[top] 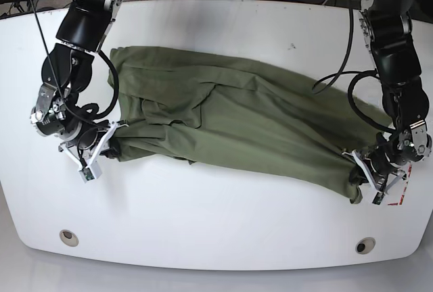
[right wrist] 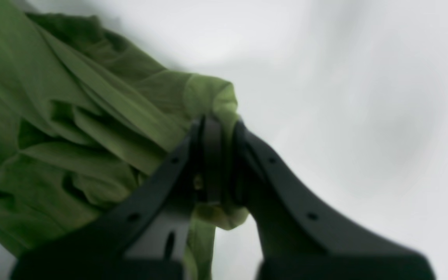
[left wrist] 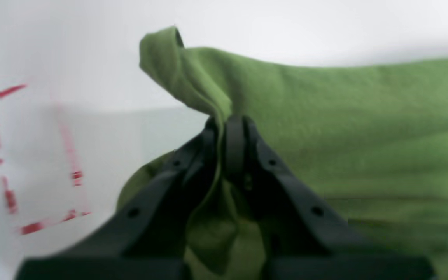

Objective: Fold the T-shirt properly
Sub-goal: 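Lift the held shirt edge with both grippers and pull it toward the robot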

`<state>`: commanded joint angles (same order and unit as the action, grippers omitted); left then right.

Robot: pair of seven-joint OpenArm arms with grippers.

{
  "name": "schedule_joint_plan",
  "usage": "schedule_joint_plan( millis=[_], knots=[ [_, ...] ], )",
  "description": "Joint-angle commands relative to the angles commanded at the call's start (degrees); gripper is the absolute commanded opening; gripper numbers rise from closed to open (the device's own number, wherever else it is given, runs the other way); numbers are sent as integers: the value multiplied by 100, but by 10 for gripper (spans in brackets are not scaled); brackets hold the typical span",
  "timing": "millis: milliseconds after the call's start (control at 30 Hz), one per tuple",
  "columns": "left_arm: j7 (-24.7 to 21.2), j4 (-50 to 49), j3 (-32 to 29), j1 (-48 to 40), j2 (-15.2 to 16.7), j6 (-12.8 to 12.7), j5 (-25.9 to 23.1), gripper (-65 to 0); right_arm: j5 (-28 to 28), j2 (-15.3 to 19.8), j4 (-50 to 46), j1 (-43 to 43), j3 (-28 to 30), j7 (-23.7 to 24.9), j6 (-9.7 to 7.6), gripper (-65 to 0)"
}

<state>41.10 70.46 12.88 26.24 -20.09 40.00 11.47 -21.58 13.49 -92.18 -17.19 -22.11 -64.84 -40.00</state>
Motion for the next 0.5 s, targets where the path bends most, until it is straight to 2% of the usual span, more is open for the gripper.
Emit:
schedule_joint_plan(
  millis=[233, 500],
  knots=[
    [26, 686, 264, -492, 18, 0, 0, -650, 0, -18, -440, -79, 0, -554, 0, -650],
    [26, 668, 273, -712, -9, 0, -9, -650, -149, -44, -695, 149, -9, -712, 0, -650]
  ],
)
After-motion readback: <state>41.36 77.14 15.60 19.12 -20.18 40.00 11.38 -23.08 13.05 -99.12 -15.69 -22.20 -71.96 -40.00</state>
